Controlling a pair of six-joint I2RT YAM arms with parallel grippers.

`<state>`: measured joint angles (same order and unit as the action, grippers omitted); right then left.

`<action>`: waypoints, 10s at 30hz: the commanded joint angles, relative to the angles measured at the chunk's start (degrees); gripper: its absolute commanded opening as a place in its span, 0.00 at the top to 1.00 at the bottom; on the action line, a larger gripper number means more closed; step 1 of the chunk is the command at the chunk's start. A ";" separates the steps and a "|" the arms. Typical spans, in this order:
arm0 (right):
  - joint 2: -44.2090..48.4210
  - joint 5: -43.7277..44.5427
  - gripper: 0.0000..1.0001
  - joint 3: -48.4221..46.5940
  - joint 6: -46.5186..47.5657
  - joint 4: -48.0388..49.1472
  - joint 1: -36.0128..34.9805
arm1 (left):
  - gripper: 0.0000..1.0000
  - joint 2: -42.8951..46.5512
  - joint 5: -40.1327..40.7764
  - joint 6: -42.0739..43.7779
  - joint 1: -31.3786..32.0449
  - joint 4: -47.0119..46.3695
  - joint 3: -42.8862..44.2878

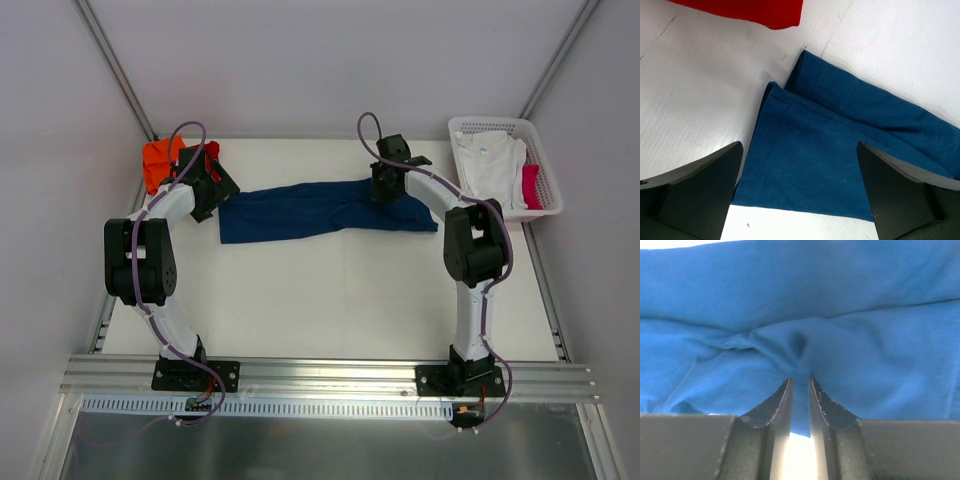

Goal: Fold and stack the t-shirts
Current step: Fold the other side of the tshirt into a rectangle, then rotate the tshirt 90 degrees

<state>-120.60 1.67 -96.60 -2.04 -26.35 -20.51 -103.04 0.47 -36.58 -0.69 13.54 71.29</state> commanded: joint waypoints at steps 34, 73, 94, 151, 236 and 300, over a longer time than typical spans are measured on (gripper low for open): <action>8.18 4.65 0.78 -2.02 4.59 -3.01 -7.35 | 0.01 0.65 -2.14 6.43 4.91 -13.27 -7.74; 5.11 8.88 0.77 -5.53 8.11 -6.61 -7.53 | 0.01 0.30 -4.25 8.10 4.91 -18.29 -10.03; -2.45 3.07 0.83 -5.01 5.91 -4.77 -2.34 | 0.01 0.48 -4.86 7.93 4.64 -18.29 -10.29; -4.22 -0.88 1.00 -7.82 6.00 -3.10 1.79 | 0.01 0.12 -6.80 7.57 3.76 -18.29 -10.20; -0.69 -12.31 0.66 4.41 -4.11 -2.57 3.72 | 0.01 -4.63 -6.98 9.68 6.31 -5.63 -3.34; -29.87 -39.90 0.41 -38.49 -7.54 4.29 9.35 | 0.01 5.58 1.81 -4.20 64.04 2.02 -21.02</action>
<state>-150.12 -35.73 -132.97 -6.61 -25.26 -11.49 -93.82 5.26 -37.01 58.76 7.14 51.24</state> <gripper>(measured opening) 0.588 0.990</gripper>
